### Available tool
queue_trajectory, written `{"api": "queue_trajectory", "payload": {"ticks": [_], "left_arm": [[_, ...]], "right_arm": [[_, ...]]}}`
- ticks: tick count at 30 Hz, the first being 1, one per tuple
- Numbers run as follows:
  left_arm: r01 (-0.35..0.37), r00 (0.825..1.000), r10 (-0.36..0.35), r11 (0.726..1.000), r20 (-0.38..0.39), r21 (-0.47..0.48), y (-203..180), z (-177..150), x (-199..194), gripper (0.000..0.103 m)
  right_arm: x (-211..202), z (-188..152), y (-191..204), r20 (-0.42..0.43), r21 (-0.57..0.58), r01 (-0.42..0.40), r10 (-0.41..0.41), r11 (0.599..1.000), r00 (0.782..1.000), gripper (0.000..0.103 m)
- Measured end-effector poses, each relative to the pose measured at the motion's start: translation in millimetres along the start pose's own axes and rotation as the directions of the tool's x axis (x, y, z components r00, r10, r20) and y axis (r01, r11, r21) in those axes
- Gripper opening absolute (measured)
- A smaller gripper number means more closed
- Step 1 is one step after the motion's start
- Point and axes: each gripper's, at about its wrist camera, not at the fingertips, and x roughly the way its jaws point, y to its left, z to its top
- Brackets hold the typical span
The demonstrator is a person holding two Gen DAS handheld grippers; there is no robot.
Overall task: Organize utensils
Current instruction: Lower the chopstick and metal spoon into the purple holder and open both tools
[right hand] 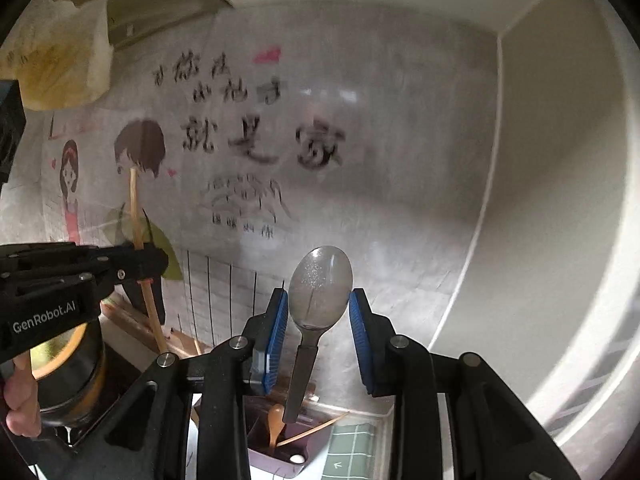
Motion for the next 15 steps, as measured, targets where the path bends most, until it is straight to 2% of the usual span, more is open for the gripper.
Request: {"api": "queue_trajectory", "payload": {"ticks": [4,8,12,15], "left_arm": [[-0.008,0.999,0.007,1.0,-0.045,-0.014,4.9,-18.1,34.1,0.007],[-0.008,0.997,0.005,0.999,-0.071,-0.032,8.9,-37.9,67.5,0.007],[-0.016,0.994,0.013,1.0,-0.109,-0.027,8.6,-59.1,98.5,0.007],[-0.015,0.986,0.011,1.0,-0.168,-0.022,10.1,-77.1,121.4,0.007]], "right_arm": [[40.9,-28.1,-3.9,-0.069,0.046,-0.039,0.042,0.998,0.997,0.028],[75.9,-55.7,-1.2,-0.125,0.05,-0.044,0.05,0.998,0.991,0.028],[107.4,-84.6,1.1,-0.188,0.056,-0.048,0.058,0.997,0.98,0.028],[130.5,-112.0,4.9,-0.249,0.076,-0.06,0.078,0.995,0.965,0.028]]}}
